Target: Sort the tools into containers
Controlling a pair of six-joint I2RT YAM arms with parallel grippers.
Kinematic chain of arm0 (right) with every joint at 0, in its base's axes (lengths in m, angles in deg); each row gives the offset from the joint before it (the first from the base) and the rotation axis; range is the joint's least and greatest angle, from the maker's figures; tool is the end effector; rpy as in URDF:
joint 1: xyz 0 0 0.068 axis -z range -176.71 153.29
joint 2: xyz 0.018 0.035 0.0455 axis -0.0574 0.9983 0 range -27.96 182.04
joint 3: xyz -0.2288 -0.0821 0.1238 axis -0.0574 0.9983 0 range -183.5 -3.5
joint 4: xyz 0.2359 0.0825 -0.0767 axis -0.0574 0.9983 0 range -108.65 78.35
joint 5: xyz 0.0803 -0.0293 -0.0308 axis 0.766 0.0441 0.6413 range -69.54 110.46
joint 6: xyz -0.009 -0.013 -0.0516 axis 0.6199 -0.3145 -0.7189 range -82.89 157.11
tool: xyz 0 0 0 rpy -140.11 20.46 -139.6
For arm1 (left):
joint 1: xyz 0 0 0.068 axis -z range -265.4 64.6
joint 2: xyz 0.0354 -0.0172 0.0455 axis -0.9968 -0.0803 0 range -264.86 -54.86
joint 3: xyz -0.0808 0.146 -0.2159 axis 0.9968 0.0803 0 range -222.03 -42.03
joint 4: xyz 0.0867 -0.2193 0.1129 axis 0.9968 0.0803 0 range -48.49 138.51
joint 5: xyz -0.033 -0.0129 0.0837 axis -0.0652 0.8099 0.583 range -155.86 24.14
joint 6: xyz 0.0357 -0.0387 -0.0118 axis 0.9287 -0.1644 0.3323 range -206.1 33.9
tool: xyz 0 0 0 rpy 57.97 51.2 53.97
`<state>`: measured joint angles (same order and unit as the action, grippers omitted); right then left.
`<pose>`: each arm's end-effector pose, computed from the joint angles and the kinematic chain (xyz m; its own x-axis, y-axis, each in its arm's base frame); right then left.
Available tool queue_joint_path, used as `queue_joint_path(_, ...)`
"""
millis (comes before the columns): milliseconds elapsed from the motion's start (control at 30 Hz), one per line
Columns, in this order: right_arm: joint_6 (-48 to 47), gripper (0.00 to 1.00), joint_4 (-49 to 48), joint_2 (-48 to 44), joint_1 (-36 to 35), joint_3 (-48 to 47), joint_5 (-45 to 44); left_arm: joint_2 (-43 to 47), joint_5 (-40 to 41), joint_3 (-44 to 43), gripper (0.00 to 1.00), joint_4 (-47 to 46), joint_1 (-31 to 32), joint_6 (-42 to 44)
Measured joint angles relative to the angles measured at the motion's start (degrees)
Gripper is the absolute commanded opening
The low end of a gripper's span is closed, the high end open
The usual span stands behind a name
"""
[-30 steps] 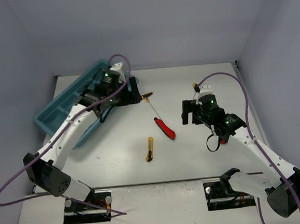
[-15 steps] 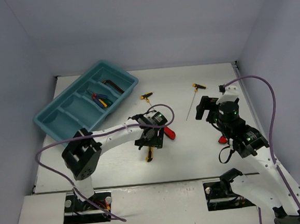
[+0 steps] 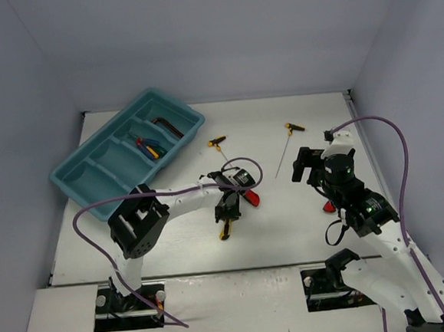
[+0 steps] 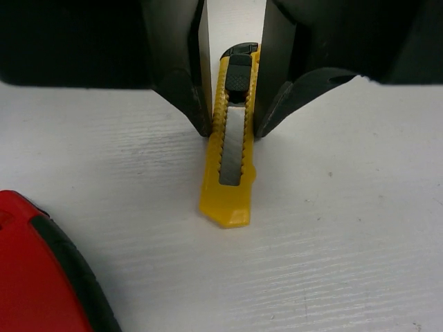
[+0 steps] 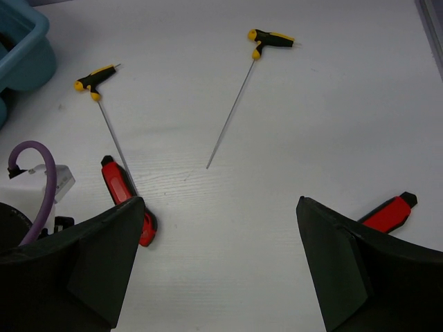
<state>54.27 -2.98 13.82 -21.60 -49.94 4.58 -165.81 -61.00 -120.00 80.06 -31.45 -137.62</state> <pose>0.1571 0.0622 0.3483 -0.2132 0.2139 -0.9533 -0.1028 0.9654 0.2396 0.2303 -0.3113 0.1732 -0.9656 0.0011 -0.2600 0.0544 0.9787 -0.1980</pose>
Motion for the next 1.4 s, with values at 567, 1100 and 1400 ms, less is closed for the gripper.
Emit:
queue_joint_path(567, -2.3, 0.88, 0.1, 0.0, 0.2, 0.0, 1.7, 28.1, 6.0, -6.7, 0.00, 7.3, -32.7, 6.0)
queue_joint_path(1100, -2.2, 0.88, 1.8, -0.3, 0.1, 0.0, 4.1, 2.1, 1.8, -16.5, 0.57, 9.3, -53.7, 10.1)
queue_joint_path(1400, -2.4, 0.88, 2.2, -0.8, 0.1, 0.0, 3.7, 8.9, 1.8, -17.3, 0.64, 9.5, -48.3, 9.0)
